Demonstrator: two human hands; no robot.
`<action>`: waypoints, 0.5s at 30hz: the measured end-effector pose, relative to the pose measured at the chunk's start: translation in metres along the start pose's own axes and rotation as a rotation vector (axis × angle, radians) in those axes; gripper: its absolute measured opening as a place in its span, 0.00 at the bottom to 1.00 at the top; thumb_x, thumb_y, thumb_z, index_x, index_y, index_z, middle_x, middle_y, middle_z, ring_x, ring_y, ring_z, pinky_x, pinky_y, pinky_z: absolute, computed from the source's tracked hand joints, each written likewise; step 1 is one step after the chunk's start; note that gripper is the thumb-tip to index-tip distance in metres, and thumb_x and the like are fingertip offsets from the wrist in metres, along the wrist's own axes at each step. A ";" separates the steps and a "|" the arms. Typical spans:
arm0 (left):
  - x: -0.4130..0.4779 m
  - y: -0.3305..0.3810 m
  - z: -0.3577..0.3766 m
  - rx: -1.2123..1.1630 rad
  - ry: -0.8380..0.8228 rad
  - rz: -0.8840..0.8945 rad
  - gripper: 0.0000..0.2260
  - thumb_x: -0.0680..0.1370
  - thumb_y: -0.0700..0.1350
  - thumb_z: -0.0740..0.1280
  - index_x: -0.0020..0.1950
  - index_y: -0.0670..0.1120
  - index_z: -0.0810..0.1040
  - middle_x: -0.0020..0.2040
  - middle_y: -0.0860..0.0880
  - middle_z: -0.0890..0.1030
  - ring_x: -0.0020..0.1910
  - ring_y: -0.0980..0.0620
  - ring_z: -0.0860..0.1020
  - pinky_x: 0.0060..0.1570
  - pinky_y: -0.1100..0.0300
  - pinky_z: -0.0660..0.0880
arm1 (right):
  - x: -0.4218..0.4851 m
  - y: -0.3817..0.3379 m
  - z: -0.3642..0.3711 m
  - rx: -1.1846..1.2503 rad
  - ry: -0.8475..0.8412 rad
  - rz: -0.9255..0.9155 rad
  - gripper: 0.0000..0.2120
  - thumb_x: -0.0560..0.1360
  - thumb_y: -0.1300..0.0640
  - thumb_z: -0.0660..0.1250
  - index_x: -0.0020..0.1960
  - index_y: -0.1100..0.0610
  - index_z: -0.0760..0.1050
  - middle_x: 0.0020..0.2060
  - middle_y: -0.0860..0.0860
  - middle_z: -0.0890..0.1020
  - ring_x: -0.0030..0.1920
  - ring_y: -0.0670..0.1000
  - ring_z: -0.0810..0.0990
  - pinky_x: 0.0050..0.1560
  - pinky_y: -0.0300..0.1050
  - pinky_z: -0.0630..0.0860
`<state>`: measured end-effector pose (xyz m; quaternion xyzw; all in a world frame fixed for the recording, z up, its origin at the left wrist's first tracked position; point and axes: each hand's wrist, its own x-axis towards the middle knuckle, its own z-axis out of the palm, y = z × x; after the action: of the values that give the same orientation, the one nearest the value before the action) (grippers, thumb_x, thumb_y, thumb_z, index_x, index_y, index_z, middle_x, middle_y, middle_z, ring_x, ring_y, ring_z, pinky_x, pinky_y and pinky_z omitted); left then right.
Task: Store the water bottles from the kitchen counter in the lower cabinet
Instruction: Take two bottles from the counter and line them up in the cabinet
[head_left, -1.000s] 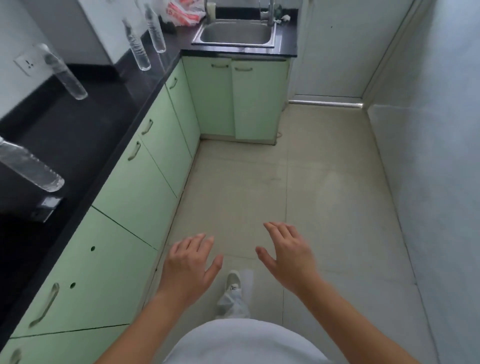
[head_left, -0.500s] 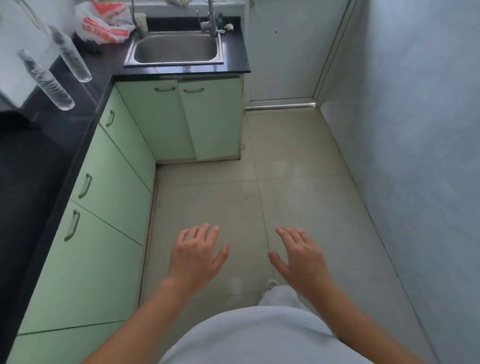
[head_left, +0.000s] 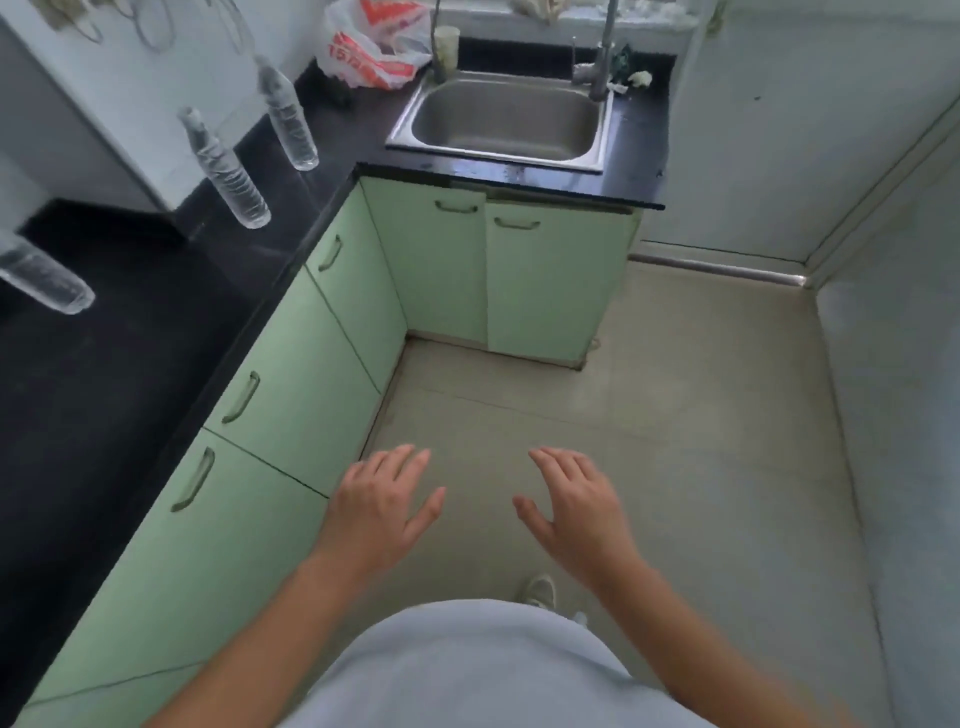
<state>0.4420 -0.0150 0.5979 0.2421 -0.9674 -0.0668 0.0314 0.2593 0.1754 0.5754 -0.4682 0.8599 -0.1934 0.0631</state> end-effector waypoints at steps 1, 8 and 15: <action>0.005 -0.011 -0.006 -0.004 -0.001 -0.058 0.30 0.83 0.63 0.50 0.66 0.44 0.80 0.62 0.45 0.82 0.58 0.44 0.81 0.53 0.50 0.78 | 0.026 -0.005 0.000 -0.007 -0.014 -0.062 0.28 0.76 0.41 0.62 0.66 0.60 0.77 0.59 0.53 0.82 0.60 0.56 0.78 0.61 0.48 0.76; 0.016 -0.086 -0.030 -0.041 0.066 -0.439 0.27 0.81 0.61 0.54 0.68 0.45 0.78 0.65 0.46 0.81 0.62 0.45 0.79 0.57 0.49 0.76 | 0.168 -0.067 0.014 0.048 -0.101 -0.321 0.29 0.77 0.40 0.62 0.70 0.58 0.73 0.64 0.52 0.79 0.65 0.56 0.75 0.63 0.50 0.75; 0.097 -0.154 -0.028 -0.074 0.064 -0.479 0.28 0.81 0.62 0.52 0.68 0.45 0.78 0.65 0.47 0.80 0.62 0.45 0.79 0.57 0.48 0.76 | 0.260 -0.090 0.036 0.027 -0.112 -0.325 0.28 0.77 0.40 0.61 0.70 0.57 0.73 0.64 0.50 0.79 0.65 0.54 0.74 0.62 0.49 0.75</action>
<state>0.4311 -0.1988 0.6058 0.4650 -0.8780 -0.1000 0.0540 0.1960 -0.0945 0.5963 -0.6104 0.7651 -0.1864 0.0851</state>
